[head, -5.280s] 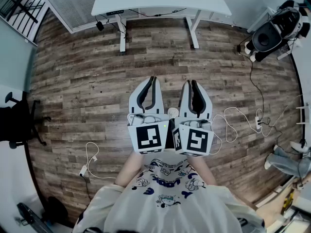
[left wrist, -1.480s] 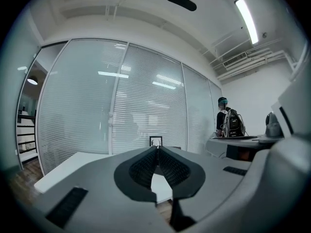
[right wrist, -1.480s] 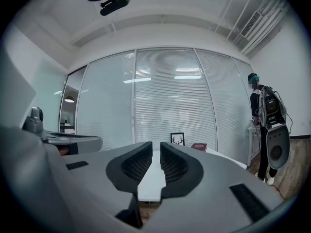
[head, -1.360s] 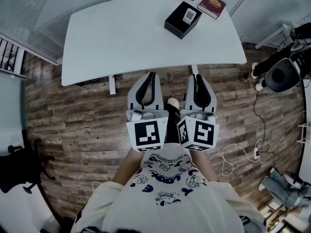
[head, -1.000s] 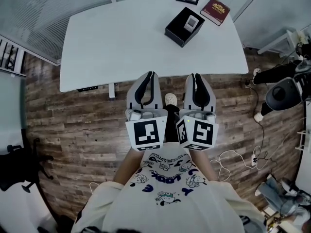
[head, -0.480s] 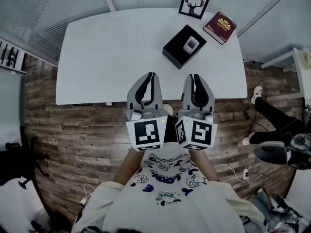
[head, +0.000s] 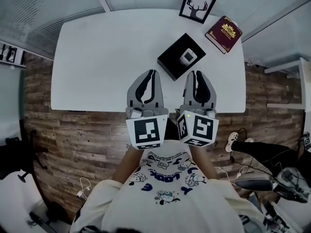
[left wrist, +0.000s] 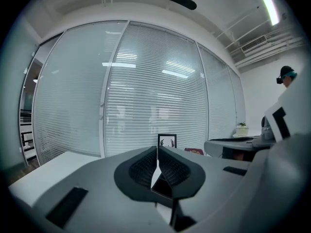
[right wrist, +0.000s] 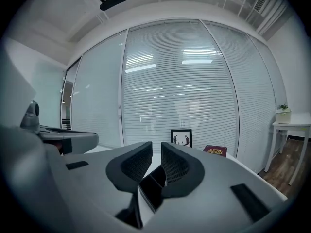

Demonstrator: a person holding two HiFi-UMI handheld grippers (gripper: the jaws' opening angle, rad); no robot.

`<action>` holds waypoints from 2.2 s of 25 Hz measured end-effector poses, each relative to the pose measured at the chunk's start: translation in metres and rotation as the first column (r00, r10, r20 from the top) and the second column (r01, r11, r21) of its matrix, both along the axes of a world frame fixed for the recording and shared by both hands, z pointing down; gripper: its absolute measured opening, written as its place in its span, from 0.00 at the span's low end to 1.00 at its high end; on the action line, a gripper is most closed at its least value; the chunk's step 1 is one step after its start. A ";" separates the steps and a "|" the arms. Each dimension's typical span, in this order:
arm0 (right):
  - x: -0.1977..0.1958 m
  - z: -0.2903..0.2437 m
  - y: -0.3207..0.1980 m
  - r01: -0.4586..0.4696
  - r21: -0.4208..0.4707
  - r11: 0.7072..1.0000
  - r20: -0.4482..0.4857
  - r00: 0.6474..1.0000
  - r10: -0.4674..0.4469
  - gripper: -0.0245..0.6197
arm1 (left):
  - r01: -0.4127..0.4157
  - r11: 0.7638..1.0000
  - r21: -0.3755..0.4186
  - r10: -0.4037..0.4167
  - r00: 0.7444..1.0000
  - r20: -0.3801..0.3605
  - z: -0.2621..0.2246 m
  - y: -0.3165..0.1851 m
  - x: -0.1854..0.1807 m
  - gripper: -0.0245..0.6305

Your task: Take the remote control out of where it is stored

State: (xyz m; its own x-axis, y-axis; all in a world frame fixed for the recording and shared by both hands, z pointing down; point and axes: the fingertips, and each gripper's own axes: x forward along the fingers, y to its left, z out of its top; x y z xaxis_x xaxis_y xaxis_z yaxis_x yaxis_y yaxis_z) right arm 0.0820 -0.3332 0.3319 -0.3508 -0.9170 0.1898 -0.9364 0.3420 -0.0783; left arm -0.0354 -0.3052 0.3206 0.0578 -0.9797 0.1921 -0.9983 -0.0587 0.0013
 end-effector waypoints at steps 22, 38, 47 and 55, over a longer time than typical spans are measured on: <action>0.016 0.080 -0.084 0.058 -0.205 0.977 -0.049 0.996 -0.070 0.22 | 0.038 0.988 -0.148 -0.039 0.999 -0.009 0.064 -0.081 0.014 0.08; 0.017 0.129 -0.108 0.106 -0.304 0.947 -0.076 0.988 -0.135 0.29 | 0.073 0.974 -0.217 -0.073 0.997 0.008 0.095 -0.091 0.002 0.08; 0.011 0.146 -0.115 0.135 -0.335 0.933 -0.091 0.981 -0.174 0.30 | 0.075 0.970 -0.229 -0.078 0.997 -0.005 0.106 -0.097 -0.001 0.08; 0.007 0.157 -0.123 0.153 -0.354 0.923 -0.099 0.975 -0.199 0.30 | 0.069 0.967 -0.247 -0.072 0.997 -0.004 0.113 -0.099 -0.002 0.08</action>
